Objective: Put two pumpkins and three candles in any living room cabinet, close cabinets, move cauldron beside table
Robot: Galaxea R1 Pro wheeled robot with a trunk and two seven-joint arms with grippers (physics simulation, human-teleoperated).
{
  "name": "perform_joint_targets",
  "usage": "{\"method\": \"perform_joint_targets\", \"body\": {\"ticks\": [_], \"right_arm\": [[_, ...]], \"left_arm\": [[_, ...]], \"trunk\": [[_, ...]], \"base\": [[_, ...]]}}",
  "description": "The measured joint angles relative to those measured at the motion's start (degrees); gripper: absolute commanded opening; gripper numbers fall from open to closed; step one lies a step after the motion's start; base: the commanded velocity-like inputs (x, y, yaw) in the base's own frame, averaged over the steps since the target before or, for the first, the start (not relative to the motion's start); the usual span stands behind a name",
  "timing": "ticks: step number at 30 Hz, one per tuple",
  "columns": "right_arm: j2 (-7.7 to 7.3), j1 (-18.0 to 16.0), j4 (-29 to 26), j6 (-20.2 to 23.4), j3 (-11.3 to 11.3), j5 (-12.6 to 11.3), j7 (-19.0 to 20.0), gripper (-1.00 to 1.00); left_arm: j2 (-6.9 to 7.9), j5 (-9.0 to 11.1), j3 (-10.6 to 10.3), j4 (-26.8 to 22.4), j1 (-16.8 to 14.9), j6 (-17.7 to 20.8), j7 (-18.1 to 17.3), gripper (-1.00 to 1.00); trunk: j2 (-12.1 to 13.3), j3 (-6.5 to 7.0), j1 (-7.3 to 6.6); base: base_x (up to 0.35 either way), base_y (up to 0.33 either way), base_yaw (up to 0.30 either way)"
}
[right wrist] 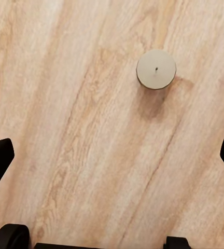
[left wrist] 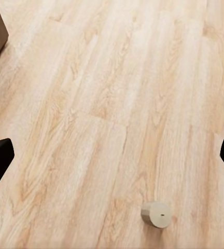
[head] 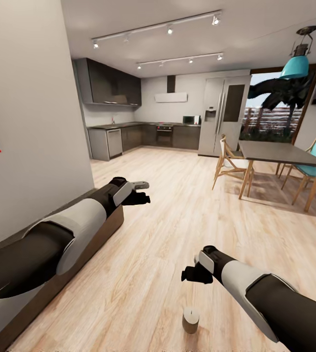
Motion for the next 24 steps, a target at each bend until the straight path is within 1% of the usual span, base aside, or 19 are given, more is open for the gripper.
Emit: {"method": "perform_joint_targets", "body": {"ticks": [10, 17, 23, 24], "right_arm": [[-0.05, 0.2, 0.0, -0.1, 0.0, 0.0, -0.2, 1.0], [0.15, 1.0, 0.0, -0.1, 0.2, 0.1, -0.5, 1.0], [0.24, 1.1, 0.0, 0.0, 2.0, 0.1, -0.6, 1.0], [0.26, 1.2, 0.0, 0.0, 3.9, 0.2, -0.6, 1.0]], "left_arm": [[0.0, 0.0, 0.0, 0.0, 0.0, 0.0, -0.1, 1.0], [0.0, 0.0, 0.0, 0.0, 0.0, 0.0, 0.1, 1.0], [0.0, 0.1, 0.0, -0.1, 0.0, 0.0, 0.1, 1.0], [0.0, 0.0, 0.0, 0.0, 0.0, 0.0, 0.1, 1.0]], "trunk": [[-4.0, -2.7, 2.2], [-6.8, -4.59, 3.74], [-9.2, -6.21, 5.05], [-9.6, -6.48, 5.27]], "base": [[0.0, 0.0, 0.0], [0.0, 0.0, 0.0], [0.0, 0.0, 0.0], [0.0, 0.0, 0.0]]}}
